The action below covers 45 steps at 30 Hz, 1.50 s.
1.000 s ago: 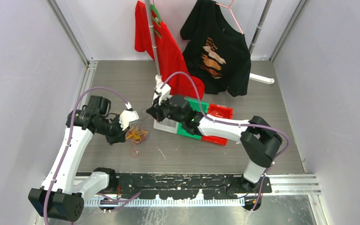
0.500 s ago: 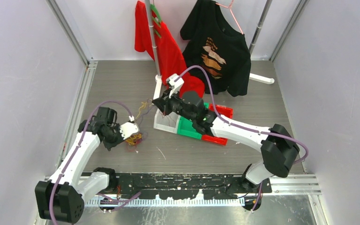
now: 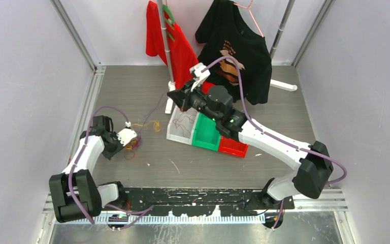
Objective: Untangle the cables
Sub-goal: Untie the cable.
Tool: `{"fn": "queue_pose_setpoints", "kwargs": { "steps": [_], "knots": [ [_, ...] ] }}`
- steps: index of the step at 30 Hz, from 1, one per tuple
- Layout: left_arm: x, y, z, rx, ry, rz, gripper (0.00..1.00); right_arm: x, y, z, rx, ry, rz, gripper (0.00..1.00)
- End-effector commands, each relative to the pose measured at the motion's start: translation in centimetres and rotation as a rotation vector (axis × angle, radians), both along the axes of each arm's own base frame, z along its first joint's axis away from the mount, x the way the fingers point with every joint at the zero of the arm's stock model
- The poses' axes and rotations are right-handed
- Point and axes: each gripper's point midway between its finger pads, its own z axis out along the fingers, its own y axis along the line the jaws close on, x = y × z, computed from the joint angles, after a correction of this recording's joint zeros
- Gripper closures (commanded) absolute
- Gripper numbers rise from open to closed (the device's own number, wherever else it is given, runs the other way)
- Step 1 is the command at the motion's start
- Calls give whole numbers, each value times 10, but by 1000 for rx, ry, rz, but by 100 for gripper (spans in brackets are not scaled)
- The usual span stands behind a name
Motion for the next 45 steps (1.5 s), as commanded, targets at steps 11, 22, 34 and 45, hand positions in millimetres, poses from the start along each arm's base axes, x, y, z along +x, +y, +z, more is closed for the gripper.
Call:
{"fn": "queue_pose_setpoints", "kwargs": {
  "steps": [11, 22, 34, 45],
  "knots": [
    [11, 28, -13, 68, -15, 2, 100, -18, -48, 144, 247, -164, -15, 99],
    [4, 31, -18, 15, 15, 48, 100, -42, -73, 220, 345, -226, 32, 99],
    [4, 17, 11, -188, 13, 157, 99, -60, -99, 267, 387, -270, 21, 99],
    [7, -4, 58, -389, 42, 183, 48, -71, -96, 284, 433, -228, 84, 99]
  ]
}}
